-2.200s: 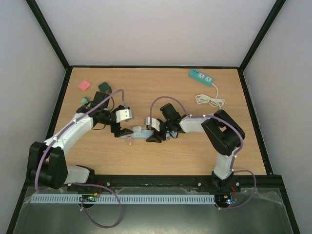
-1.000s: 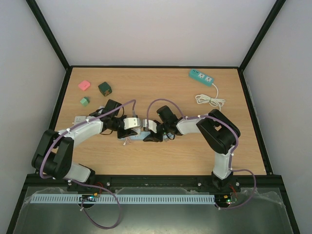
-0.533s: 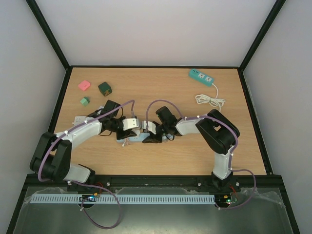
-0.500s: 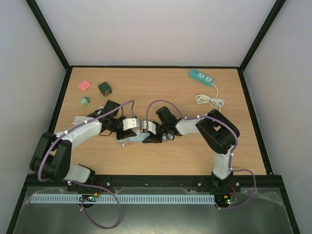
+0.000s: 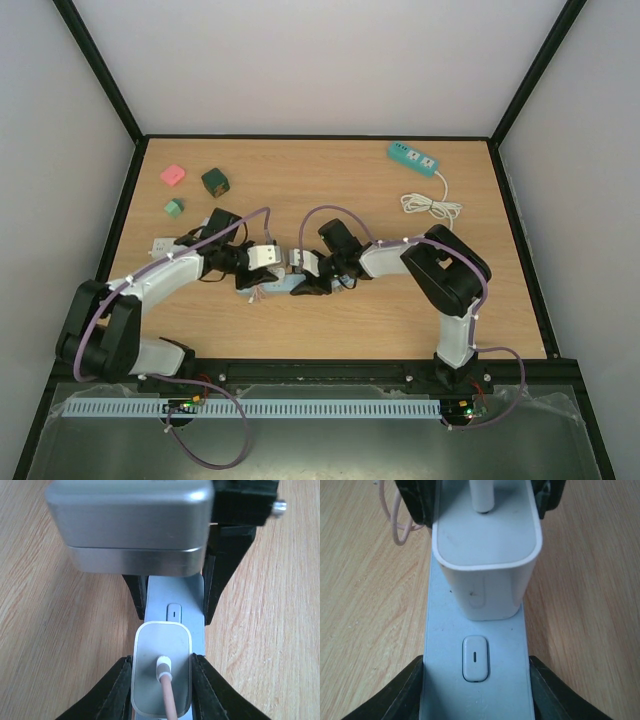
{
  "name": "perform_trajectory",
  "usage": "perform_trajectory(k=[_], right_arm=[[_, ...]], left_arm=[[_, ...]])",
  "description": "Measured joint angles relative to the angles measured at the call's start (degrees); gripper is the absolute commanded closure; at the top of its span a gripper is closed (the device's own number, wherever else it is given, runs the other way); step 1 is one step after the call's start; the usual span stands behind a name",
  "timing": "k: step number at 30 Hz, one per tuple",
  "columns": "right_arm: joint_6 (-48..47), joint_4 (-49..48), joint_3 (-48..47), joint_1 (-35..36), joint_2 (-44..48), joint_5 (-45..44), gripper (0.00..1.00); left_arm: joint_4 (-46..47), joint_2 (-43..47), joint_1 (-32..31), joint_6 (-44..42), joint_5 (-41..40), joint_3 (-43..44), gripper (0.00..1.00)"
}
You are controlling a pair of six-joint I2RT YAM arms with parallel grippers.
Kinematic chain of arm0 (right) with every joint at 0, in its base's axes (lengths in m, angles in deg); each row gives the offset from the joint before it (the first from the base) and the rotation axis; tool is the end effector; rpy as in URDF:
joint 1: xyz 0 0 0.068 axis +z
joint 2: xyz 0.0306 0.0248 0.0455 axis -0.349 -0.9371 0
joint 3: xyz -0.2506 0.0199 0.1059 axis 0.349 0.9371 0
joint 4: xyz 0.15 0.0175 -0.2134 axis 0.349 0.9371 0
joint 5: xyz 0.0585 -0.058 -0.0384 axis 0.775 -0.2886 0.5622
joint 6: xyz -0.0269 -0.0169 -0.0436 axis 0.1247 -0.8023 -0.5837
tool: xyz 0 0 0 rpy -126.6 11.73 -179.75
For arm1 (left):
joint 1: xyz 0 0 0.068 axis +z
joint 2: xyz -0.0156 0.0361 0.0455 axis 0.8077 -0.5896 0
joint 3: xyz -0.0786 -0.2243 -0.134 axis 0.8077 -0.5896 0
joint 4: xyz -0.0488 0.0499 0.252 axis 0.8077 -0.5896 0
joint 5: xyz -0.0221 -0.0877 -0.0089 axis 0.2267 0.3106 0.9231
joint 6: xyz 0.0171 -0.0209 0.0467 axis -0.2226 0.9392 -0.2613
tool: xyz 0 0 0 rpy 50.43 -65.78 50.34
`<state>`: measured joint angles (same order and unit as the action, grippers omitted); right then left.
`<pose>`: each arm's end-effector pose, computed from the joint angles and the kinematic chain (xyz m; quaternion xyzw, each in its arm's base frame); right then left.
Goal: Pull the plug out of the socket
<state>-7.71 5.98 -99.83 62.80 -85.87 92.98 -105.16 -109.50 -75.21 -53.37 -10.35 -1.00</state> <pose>0.2451 0.2594 0.1151 -0.6571 0.5628 0.3935 0.3109 0.2302 -0.1128 0.1864 0.6098 0.6845 -0.2267 0.3289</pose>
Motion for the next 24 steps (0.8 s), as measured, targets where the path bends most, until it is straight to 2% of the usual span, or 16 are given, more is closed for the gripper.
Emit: perform_trajectory(k=[9, 24], right_arm=[[0.0, 0.0, -0.4, 0.5, -0.8, 1.1, 0.98], [-0.3, 0.0, -0.5, 0.5, -0.9, 1.3, 0.98]], left_arm=[[1.6, 5.0, -1.8, -2.4, -3.4, -3.7, 0.83], [2.5, 4.6, -1.5, 2.8, -2.0, -3.8, 0.84]])
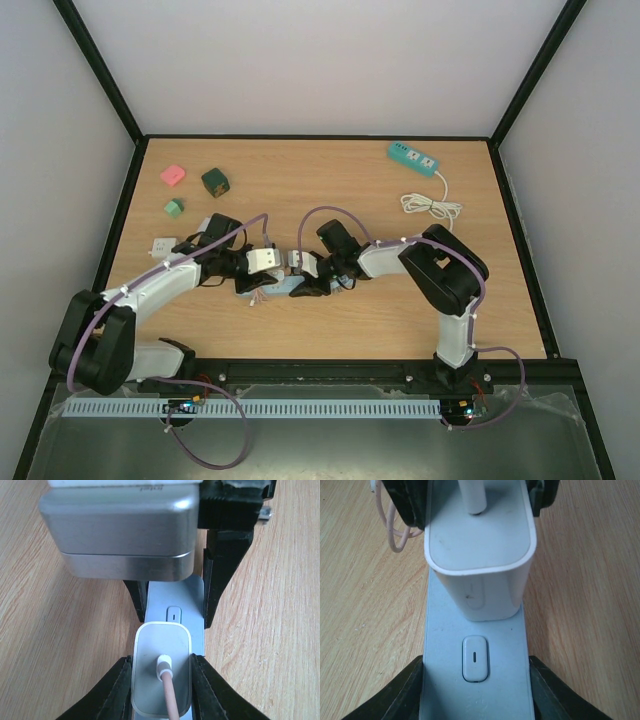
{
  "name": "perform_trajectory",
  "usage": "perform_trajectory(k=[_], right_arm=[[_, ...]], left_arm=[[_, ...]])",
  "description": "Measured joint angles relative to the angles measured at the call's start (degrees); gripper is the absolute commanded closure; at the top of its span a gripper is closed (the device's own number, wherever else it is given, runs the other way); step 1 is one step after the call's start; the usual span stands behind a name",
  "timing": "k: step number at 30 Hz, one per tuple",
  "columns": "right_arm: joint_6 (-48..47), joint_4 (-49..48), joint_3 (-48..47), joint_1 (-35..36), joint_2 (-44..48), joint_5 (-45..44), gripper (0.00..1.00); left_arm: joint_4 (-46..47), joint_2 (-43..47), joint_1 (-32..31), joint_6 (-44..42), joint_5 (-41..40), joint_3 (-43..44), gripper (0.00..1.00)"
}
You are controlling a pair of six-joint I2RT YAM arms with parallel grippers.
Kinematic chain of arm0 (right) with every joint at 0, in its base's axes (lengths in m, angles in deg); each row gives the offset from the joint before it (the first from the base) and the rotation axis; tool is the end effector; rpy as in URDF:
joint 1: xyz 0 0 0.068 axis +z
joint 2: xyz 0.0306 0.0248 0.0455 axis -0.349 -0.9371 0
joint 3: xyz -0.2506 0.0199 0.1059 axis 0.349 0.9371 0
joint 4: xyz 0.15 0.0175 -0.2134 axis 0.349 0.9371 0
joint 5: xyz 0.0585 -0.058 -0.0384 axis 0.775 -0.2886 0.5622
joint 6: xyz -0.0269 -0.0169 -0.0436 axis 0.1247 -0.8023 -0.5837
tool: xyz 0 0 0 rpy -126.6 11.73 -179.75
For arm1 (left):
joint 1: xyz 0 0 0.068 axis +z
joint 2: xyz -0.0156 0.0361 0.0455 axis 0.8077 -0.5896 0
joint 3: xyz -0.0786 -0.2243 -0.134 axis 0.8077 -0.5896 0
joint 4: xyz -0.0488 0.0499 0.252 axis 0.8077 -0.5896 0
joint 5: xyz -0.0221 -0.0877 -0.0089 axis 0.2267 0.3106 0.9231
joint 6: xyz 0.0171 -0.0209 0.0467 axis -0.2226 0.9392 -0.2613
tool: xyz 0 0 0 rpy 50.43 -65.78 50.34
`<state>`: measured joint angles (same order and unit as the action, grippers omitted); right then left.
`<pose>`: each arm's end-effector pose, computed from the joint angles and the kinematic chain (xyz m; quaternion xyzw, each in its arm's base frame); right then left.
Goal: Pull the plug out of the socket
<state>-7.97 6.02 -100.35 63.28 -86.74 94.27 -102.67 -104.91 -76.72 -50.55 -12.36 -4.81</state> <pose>0.2439 0.2630 0.1127 -0.6605 0.5545 0.4040 0.3051 0.2147 -0.1124 0.1873 0.6033 0.6872 -0.2149 0.3429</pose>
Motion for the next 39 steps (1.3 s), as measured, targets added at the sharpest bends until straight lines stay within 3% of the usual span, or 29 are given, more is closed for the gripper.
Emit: perform_trajectory(k=[14, 26, 33, 39], right_arm=[[0.2, -0.7, -0.9, 0.3, -1.1, 0.8, 0.98], [2.0, -0.9, -3.3, -0.1, -2.4, -3.5, 0.98], [2.0, -0.9, -3.3, -0.1, -2.4, -3.5, 0.97], [2.0, -0.6, -3.3, -0.4, -2.3, -3.8, 0.93]], left_arm=[[-2.1, 3.2, -0.3, -4.7, -2.1, -0.5, 0.84], [-3.5, 5.8, -3.8, -5.5, 5.5, -0.5, 0.86], [-8.2, 5.7, 3.0, -5.7, 7.8, 2.8, 0.85], [-13.4, 5.7, 13.2, -9.4, 7.3, 7.0, 0.85]])
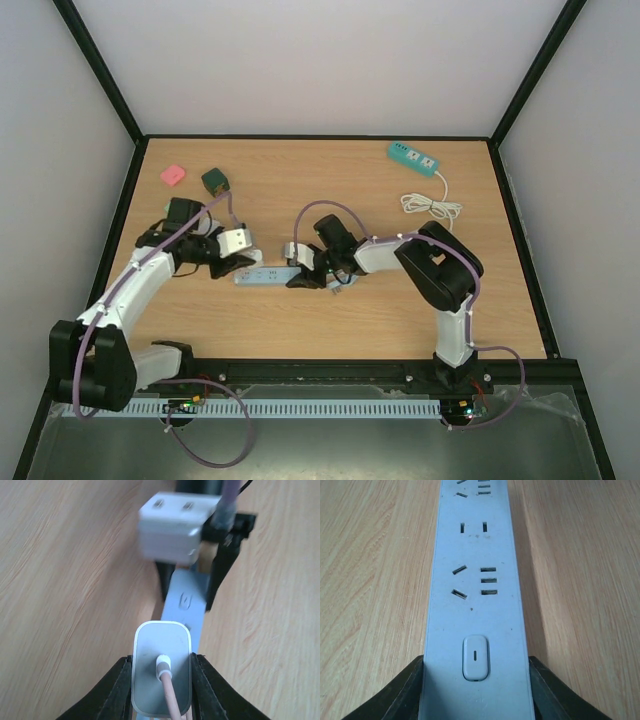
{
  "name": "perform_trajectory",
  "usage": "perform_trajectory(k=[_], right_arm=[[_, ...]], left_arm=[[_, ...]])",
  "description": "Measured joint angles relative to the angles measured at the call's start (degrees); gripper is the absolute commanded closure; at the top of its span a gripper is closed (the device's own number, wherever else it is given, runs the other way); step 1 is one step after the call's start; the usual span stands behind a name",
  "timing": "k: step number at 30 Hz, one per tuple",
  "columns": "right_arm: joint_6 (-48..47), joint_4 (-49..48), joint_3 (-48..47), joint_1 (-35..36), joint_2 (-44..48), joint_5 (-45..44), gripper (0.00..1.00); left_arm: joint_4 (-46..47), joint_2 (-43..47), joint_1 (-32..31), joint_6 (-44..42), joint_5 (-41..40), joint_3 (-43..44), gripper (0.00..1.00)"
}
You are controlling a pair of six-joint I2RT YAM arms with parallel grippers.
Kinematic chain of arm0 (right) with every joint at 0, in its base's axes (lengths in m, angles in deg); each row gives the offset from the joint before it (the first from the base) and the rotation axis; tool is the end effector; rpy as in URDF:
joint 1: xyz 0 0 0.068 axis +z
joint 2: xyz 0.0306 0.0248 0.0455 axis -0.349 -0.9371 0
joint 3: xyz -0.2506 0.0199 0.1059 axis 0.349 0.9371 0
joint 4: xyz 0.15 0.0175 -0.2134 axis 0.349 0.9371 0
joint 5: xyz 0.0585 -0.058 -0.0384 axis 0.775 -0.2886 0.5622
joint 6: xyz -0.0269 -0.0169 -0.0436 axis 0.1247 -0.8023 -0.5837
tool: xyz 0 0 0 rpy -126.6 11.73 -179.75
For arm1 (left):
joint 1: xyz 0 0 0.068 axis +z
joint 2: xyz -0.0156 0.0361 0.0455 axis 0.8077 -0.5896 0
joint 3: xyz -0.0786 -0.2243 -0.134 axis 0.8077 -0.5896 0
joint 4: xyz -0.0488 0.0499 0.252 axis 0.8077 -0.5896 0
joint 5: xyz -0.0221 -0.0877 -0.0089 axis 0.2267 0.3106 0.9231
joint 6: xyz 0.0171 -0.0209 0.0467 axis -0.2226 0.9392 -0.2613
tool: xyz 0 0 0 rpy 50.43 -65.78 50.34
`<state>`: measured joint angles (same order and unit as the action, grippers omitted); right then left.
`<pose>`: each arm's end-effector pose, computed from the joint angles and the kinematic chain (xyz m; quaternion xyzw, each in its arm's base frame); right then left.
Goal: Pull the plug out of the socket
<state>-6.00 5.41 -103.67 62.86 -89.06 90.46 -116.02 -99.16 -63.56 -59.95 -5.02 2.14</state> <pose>0.2589 0.2710 0.1125 -0.6491 0.5778 0.3787 0.3183 0.2219 -0.0620 0.2343 0.5836 0.6822 -0.2015 0.3917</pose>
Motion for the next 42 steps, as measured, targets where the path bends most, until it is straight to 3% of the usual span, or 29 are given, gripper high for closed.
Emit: perform_trajectory(k=[8, 29, 33, 38, 42], right_arm=[[-0.1, 2.2, -1.1, -1.1, 0.1, -1.0, 0.91], [0.0, 6.0, -2.3, -1.2, 0.9, -4.1, 0.78], [0.3, 6.6, -2.3, -1.2, 1.2, -5.0, 0.68], [0.9, 7.1, -2.3, -1.2, 1.6, -5.8, 0.46], [1.3, 8.5, -2.2, -1.9, 2.0, -8.6, 0.38]], left_arm=[[-0.3, 1.2, 11.6, -4.6, -6.3, -2.0, 0.85], [21.3, 3.7, 12.5, -7.6, -30.8, -16.5, 0.78], [25.0, 4.3, 11.4, -8.0, -33.2, -19.6, 0.74], [27.3, 4.4, 9.0, -7.8, -35.2, -20.7, 0.52], [25.7, 4.4, 8.4, -7.0, -34.3, -20.7, 0.46]])
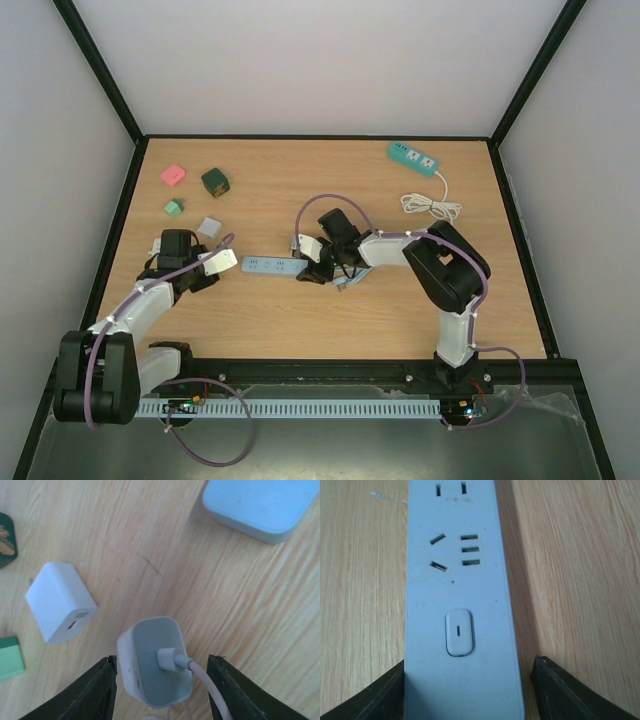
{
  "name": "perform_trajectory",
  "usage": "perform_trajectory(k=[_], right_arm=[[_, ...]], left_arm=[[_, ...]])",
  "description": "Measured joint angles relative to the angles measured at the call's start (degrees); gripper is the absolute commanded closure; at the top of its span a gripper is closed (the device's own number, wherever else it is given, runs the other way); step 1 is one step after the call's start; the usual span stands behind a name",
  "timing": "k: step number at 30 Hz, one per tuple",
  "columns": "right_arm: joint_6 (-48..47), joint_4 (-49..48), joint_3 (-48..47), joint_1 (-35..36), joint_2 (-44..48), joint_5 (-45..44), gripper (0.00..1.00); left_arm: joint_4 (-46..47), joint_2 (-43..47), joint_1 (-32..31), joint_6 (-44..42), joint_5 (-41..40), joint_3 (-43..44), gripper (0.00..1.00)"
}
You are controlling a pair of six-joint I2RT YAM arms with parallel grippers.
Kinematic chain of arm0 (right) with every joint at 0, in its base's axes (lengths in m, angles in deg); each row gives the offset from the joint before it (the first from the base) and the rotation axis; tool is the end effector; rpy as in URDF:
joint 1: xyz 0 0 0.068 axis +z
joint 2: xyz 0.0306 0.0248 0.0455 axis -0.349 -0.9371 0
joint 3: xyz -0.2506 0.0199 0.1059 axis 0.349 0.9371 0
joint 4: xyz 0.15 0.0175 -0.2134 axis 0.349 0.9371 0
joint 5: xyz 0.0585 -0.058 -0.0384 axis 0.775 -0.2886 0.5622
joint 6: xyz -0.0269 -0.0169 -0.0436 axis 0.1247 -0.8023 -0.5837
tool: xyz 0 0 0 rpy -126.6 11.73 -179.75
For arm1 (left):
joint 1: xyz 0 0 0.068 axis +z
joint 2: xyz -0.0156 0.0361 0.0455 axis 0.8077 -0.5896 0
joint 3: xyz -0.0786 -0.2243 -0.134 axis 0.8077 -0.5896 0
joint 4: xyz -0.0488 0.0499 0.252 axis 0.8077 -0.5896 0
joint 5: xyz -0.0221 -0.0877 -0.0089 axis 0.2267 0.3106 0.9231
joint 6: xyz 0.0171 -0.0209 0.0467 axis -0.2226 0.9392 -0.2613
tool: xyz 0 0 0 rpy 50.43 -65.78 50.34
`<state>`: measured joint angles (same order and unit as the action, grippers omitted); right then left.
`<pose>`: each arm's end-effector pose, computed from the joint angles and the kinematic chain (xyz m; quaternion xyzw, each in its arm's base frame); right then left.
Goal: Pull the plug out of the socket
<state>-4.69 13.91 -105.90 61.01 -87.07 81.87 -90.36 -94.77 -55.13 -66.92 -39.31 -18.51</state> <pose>0.2704 0.2596 0.1223 -0.6259 0.6473 0.3149 0.3002 0.2077 -0.0093 0.1622 0.5260 0.7623 0.1415 0.3495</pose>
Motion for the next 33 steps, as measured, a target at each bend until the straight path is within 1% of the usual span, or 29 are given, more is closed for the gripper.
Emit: perform_trajectory(k=[2, 4, 6, 11, 17, 22, 29, 31, 33], right_arm=[[0.1, 0.6, 0.0, -0.3, 0.3, -0.8, 0.34], [0.3, 1.1, 0.0, -0.4, 0.6, -1.4, 0.3], [0.5, 1.8, 0.0, -0.5, 0.9, -2.0, 0.29], [0.4, 3.3, 0.0, -0.5, 1.6, -2.8, 0.27], [0.4, 5.6, -0.3, 0.2, 2.3, -4.1, 0.26], [0.4, 8.5, -1.7, 1.6, 2.5, -6.1, 0.29], [0.9, 12.1, -5.7, 5.6, 2.5, -8.8, 0.31], [1.1, 13.0, -7.0, 6.4, 2.5, -9.5, 0.33], [1.3, 13.7, -8.3, 6.8, 2.3, -10.1, 0.39]], left_arm=[[-1.6, 0.0, -0.1, 0.6, 0.8, 0.3, 0.42], [-3.7, 0.1, -0.1, 1.1, 2.1, 0.9, 0.36], [-5.7, 0.3, -0.1, 1.4, 3.4, 1.7, 0.29], [-11.5, 1.3, -0.1, 2.6, 7.8, 5.6, 0.02], [-16.0, 1.8, -0.1, 5.7, 13.0, 10.7, 0.0], [-16.8, 2.0, 0.1, 11.1, 16.0, 13.9, 0.01], [-12.2, 3.5, 0.3, 18.1, 15.5, 14.4, 0.0], [-11.0, 3.5, 0.4, 19.6, 15.0, 14.4, 0.0], [-10.2, 3.6, 0.6, 20.6, 14.8, 14.4, 0.0]])
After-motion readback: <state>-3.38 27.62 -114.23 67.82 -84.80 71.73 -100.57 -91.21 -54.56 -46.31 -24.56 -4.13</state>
